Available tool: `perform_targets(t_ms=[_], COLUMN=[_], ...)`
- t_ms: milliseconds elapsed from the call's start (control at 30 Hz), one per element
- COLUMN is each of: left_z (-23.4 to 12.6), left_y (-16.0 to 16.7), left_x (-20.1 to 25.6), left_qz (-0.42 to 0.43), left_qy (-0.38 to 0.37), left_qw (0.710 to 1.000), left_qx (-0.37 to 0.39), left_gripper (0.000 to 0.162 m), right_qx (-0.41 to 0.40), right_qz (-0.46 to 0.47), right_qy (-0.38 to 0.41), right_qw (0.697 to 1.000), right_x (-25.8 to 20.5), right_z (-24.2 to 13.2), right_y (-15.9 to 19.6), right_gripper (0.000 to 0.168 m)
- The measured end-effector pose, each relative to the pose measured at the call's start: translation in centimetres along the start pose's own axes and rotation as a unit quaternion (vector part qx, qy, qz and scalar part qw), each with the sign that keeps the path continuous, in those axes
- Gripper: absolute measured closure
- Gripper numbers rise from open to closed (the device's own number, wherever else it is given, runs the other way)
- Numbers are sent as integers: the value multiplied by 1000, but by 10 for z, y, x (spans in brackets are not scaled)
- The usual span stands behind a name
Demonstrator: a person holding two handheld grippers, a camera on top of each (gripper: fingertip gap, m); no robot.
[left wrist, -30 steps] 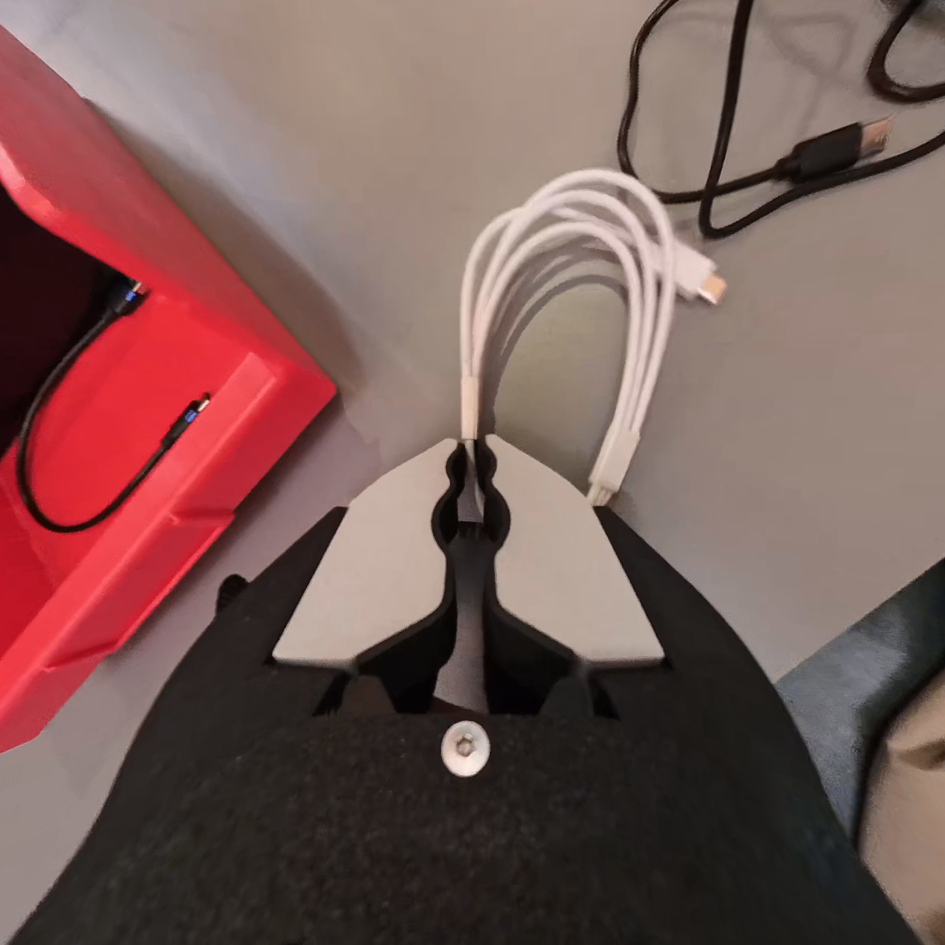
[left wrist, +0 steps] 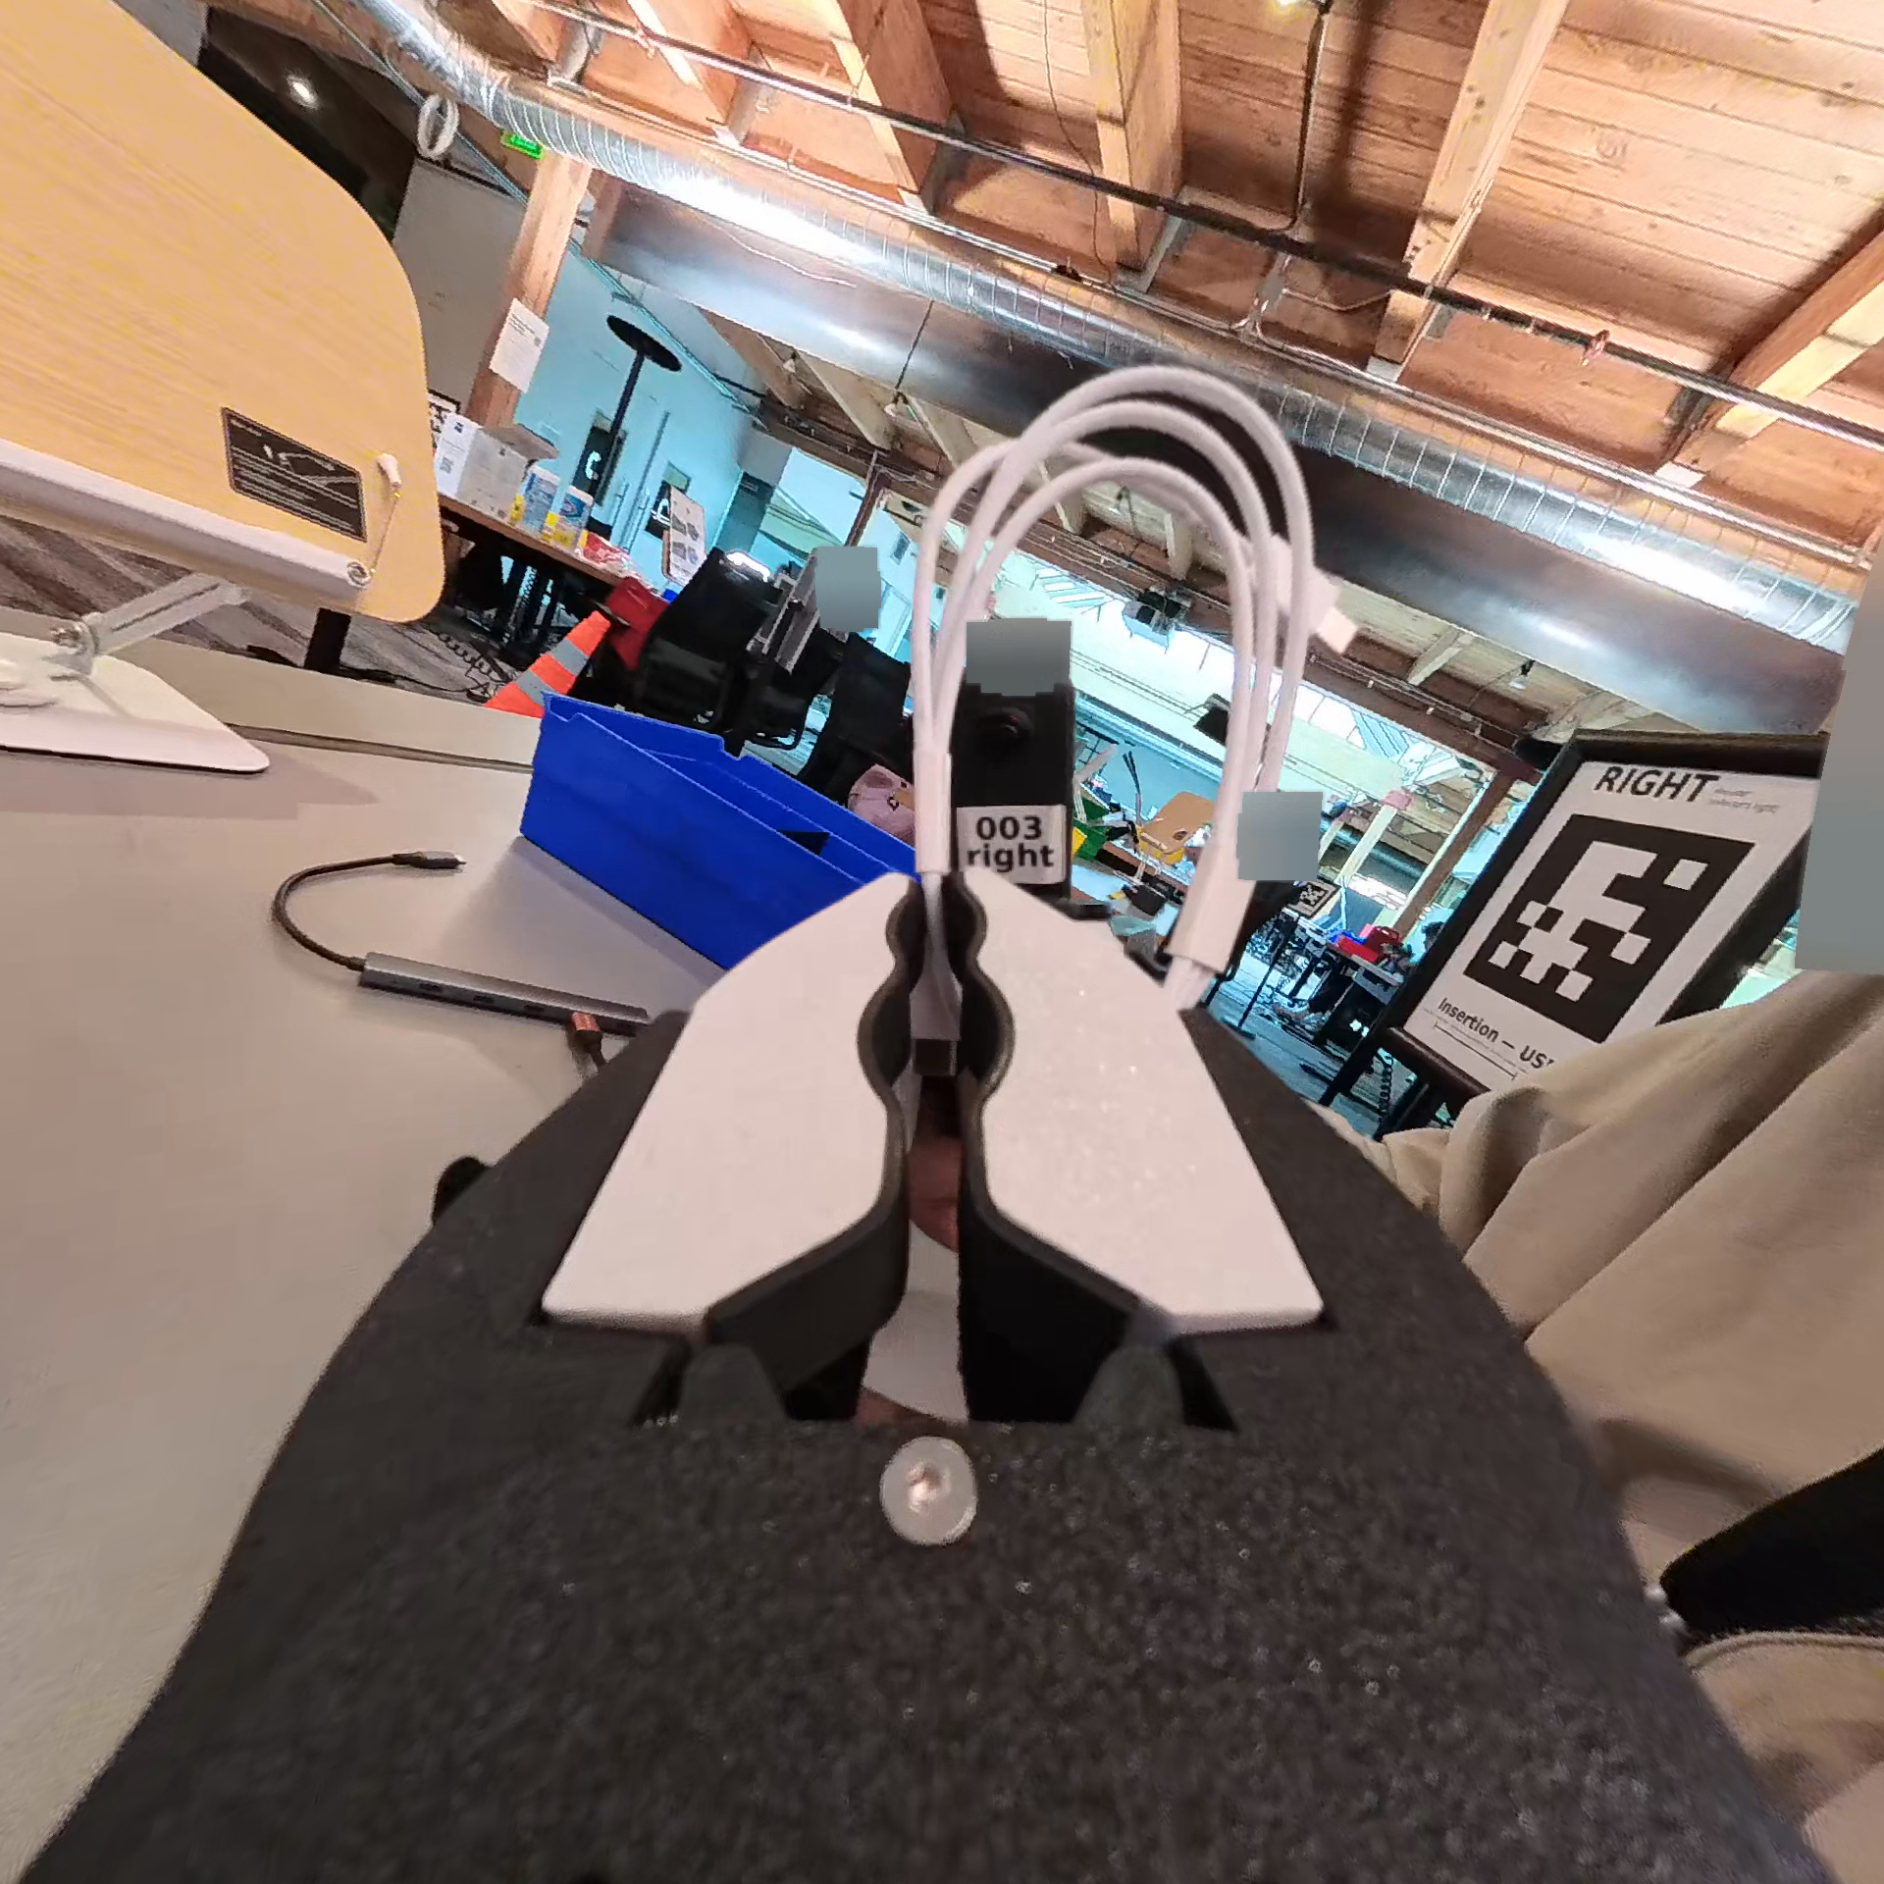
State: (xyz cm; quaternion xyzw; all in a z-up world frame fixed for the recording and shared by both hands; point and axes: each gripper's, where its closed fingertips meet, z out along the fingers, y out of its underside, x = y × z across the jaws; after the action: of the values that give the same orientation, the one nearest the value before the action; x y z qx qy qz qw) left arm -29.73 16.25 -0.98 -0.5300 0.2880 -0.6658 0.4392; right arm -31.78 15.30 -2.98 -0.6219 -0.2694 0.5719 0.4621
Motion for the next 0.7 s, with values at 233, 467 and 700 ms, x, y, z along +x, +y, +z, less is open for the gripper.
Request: perform_targets(t_ms=[233,467,700], left_z=[-3,-3,-2], left_y=[4,6,12], left_x=[-4,-5,-11], left_qz=[7,-6,22], left_qy=[-4,-1,-12], left_qw=[1000,1000,999], left_qx=[-21,-29,-40], left_gripper=[159,159,159], right_qx=[-27,-37,-64], right_qz=[-17,-13,-29], right_qy=[12,-4,26], right_qw=[999,999,997], right_x=[7,7,16], right_z=[-9,-16,-22], right_y=[2,1,3], right_gripper=[158,158,158])
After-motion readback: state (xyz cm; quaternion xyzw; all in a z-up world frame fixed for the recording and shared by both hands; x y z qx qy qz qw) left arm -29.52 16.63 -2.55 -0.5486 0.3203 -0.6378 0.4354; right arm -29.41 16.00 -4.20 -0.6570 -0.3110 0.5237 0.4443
